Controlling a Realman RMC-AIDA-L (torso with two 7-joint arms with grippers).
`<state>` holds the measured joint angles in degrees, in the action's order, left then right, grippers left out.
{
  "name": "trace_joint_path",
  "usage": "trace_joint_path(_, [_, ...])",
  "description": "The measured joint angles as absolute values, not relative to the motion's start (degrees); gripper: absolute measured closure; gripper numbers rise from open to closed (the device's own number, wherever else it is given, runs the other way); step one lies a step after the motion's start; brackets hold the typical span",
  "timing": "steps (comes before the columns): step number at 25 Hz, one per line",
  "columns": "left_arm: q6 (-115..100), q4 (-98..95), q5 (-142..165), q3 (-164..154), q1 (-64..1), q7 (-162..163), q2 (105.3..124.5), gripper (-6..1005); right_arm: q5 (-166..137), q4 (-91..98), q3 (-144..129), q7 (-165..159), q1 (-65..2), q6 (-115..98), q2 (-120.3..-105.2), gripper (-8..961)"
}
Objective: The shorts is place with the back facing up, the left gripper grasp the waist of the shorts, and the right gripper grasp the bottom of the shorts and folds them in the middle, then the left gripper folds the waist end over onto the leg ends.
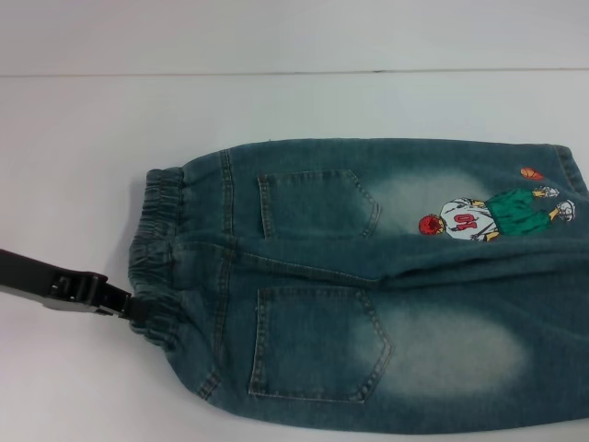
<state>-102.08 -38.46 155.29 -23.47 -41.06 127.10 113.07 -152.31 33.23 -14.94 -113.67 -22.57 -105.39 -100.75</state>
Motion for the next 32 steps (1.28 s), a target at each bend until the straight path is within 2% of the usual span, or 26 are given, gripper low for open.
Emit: trace_joint_path(32, [-106.6,-40.8,153.8,-19.5,-40.5,126.6,112.06,945,-146.0,37.9,-11.2,-114.4,-22.8,-111.8,-99.25,942])
